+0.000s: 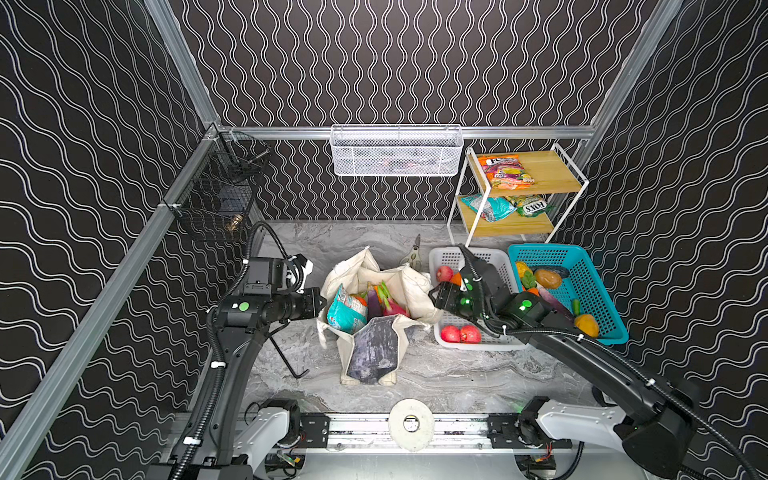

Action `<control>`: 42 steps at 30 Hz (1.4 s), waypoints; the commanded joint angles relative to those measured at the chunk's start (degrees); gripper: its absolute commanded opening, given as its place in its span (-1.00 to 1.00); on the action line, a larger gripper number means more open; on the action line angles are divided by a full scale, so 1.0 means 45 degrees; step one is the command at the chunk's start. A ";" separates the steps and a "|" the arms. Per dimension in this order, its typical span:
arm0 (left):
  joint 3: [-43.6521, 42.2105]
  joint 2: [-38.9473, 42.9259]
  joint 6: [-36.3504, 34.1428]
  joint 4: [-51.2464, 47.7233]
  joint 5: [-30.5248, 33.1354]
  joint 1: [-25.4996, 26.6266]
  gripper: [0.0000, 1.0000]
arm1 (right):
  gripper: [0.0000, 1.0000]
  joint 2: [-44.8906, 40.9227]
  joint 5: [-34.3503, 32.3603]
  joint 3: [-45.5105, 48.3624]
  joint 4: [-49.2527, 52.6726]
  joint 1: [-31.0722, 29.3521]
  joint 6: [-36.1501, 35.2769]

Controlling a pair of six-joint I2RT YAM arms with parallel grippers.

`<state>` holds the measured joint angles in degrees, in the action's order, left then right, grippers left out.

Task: Place the food into the grocery bag and tie it
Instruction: 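Withdraw the right gripper up out of the tote bag over the white basket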

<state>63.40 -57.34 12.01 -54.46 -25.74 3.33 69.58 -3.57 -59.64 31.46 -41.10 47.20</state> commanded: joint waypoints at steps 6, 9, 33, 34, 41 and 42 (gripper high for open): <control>0.0232 -0.0069 -0.0070 -0.0027 -0.0179 -0.0005 -1.00 | -0.06 0.1666 0.1273 0.0623 -0.0523 0.0526 0.0178; 0.0593 -0.0069 -0.0052 -0.0154 -0.0169 -0.0017 -1.00 | -0.80 0.1979 0.1276 -0.0282 -0.0204 0.0579 -0.0029; 0.3191 -0.0646 -0.0153 -0.0725 0.0144 0.0080 -1.00 | -1.00 0.4058 -0.0505 -0.8080 0.5401 -0.0256 -0.2023; 0.3408 -0.0788 -0.0239 -0.0814 0.0208 0.0087 -1.00 | -1.00 0.4171 -0.0692 -0.8429 0.5665 -0.0280 -0.2115; 0.2509 -0.1348 0.0100 -0.0107 -0.0224 0.0099 -1.00 | -1.00 0.4787 -0.0336 -0.7910 0.5452 -0.0300 -0.2261; 0.2322 -0.1431 0.0118 -0.0058 -0.0247 0.0118 -1.00 | -1.00 0.4846 -0.0305 -0.7725 0.5417 -0.0300 -0.2229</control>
<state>75.26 -63.33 11.90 -57.63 -25.15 3.77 90.83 -5.74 -95.96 56.10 -42.33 37.67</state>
